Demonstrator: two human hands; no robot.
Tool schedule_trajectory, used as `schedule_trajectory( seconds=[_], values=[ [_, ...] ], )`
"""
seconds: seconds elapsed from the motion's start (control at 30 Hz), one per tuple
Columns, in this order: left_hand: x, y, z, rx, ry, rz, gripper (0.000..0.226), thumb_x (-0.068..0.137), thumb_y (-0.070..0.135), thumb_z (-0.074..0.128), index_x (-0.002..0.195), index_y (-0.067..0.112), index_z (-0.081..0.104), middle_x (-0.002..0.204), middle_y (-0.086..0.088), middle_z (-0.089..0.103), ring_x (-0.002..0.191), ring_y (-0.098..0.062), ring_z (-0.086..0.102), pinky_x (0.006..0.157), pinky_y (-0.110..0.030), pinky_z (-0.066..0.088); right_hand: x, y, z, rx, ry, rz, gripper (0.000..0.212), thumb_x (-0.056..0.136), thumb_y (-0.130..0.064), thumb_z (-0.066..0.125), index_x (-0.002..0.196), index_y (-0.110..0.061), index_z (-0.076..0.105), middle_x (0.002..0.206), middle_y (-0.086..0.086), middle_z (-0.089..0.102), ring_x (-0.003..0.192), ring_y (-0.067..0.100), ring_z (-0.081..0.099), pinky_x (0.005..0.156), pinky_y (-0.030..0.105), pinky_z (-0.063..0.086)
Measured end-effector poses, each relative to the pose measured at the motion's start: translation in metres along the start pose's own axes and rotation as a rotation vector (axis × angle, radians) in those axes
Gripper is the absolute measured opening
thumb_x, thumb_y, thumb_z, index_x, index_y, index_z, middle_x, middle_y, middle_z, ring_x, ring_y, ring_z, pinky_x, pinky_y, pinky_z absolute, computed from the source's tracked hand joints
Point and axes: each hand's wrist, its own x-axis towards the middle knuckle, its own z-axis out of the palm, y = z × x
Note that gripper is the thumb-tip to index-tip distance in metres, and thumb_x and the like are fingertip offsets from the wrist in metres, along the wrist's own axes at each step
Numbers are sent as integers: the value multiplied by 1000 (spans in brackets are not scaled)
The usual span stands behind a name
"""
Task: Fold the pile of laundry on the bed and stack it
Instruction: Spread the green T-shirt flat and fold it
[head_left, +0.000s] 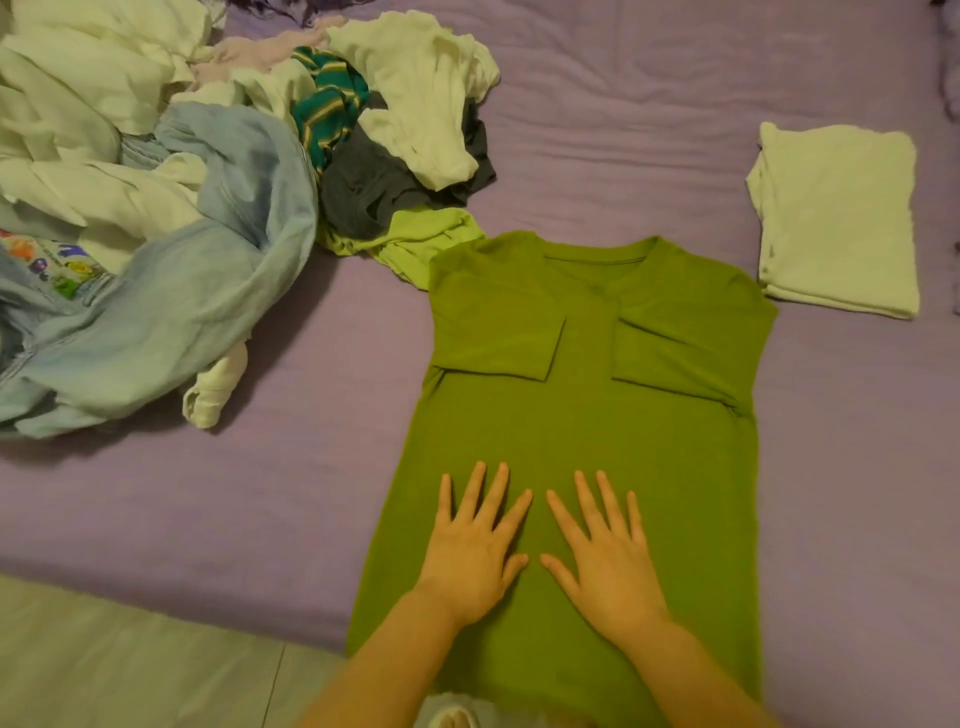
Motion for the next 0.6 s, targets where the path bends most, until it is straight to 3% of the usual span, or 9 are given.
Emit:
schedule_trajectory(
  seconds=[0.07, 0.13, 0.23, 0.27, 0.33, 0.43, 0.53, 0.6],
  values=[
    [-20, 9, 10, -11, 3, 47, 69, 94, 55, 37, 152, 34, 6, 159, -7, -10, 145, -38, -10, 111, -61, -7, -21, -9, 13, -9, 15, 10, 63, 83, -63, 46, 133, -26, 55, 141, 15, 48, 132, 38, 41, 106, 59, 32],
    [-38, 14, 20, -23, -43, 103, 68, 96, 50, 38, 151, 36, 1, 159, -6, -17, 145, -33, -17, 113, -57, -9, -41, -20, 23, 23, 11, 46, 67, 80, -60, 60, 137, -28, 50, 146, 16, 41, 136, 39, 34, 106, 58, 30],
    [-63, 18, 28, -6, -25, 213, 62, 97, 37, 42, 152, 33, 13, 161, -7, -8, 146, -30, -12, 115, -54, -7, -72, -35, 43, 45, -31, 63, 67, 92, -59, 39, 150, -34, 17, 160, 10, 2, 146, 33, -6, 116, 50, -1],
    [-71, 20, 31, -14, -2, 241, 59, 97, 33, 42, 151, 30, 19, 161, -8, -3, 147, -31, -9, 115, -53, -7, -82, -38, 50, 75, -20, 62, 65, 94, -57, 37, 150, -34, 15, 160, 8, -2, 146, 31, -10, 116, 47, -5],
    [-89, 23, 42, -23, 23, 278, 52, 98, 29, 41, 148, 26, 29, 160, -10, 8, 147, -31, -3, 116, -50, -5, -104, -46, 58, 123, -11, 31, 63, 91, -51, 51, 147, -31, 31, 158, 10, 13, 146, 33, 4, 117, 49, 3],
    [-106, 32, 55, -33, 74, 304, 42, 96, 26, 52, 137, 21, 50, 153, -15, 31, 144, -33, 20, 116, -50, 10, -129, -51, 71, 109, 91, -3, 56, 69, -36, 83, 121, -21, 66, 135, 15, 55, 128, 36, 48, 102, 54, 39],
    [-108, 41, 64, -42, 202, 291, 35, 67, 24, 85, 99, 19, 73, 119, -16, 64, 116, -34, 59, 97, -54, 45, -138, -46, 85, 143, 219, -13, 43, 60, -25, 89, 99, -17, 73, 122, 14, 63, 116, 34, 59, 94, 54, 46],
    [-105, 45, 72, -102, 259, 262, 41, 57, 24, 90, 93, 18, 72, 113, -16, 66, 112, -35, 61, 94, -57, 47, -139, -41, 95, 164, 261, -13, 40, 60, -23, 89, 96, -14, 72, 123, 13, 63, 116, 34, 58, 96, 53, 45]
  ],
)
